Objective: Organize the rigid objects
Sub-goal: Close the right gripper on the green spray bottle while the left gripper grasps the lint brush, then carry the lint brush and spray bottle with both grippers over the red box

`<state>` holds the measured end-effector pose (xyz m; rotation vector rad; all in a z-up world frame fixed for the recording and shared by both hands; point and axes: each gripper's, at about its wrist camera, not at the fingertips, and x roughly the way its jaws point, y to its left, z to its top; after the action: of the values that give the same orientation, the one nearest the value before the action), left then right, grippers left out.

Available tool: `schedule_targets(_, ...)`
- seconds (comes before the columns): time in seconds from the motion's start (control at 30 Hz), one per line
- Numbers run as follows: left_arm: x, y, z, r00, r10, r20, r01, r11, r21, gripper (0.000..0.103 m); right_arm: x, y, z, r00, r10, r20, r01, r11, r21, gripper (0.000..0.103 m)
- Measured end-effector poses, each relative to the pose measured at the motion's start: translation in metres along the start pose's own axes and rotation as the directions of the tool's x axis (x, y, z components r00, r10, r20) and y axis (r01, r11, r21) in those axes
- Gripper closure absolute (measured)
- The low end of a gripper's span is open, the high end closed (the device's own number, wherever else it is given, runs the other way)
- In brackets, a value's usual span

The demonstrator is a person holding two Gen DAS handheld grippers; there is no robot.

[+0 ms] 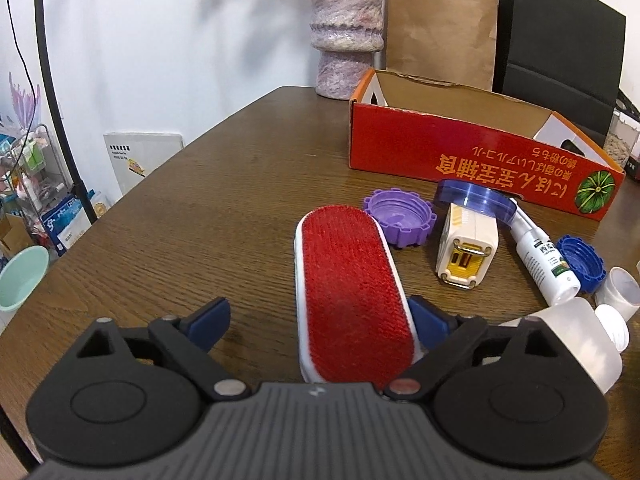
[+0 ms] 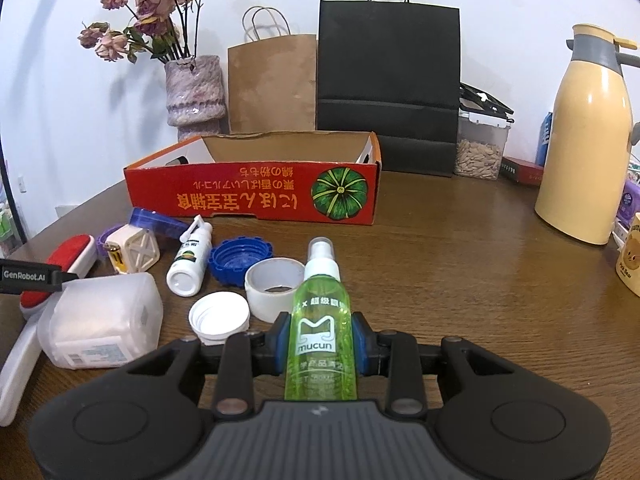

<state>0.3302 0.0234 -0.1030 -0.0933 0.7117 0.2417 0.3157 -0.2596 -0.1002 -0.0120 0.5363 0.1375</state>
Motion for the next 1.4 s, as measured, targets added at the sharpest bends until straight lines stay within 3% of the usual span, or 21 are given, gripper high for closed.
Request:
schedule_targets(0.2, -0.007, -0.001, -0.003, 0.998, -0.053, 0.016, 0.053, 0.999, 0.004, 0.046, -0.001, -0.001, 0.000, 1.000, -0.005, 0.008, 0.005, 1.000, 0.006, 0.073)
schedule_targets(0.9, -0.029, -0.003, -0.002, 0.995, -0.077, 0.071, 0.073, 0.996, 0.058, 0.047, -0.011, 0.005, -0.001, 0.999, -0.011, 0.050, 0.011, 1.000, -0.002, 0.073)
schedule_targets(1.4, -0.055, -0.010, 0.034, 0.980, -0.137, 0.144, 0.128, 0.989, 0.073, 0.047, -0.021, 0.025, 0.031, 0.991, 0.024, 0.129, -0.025, 1.000, 0.006, 0.073)
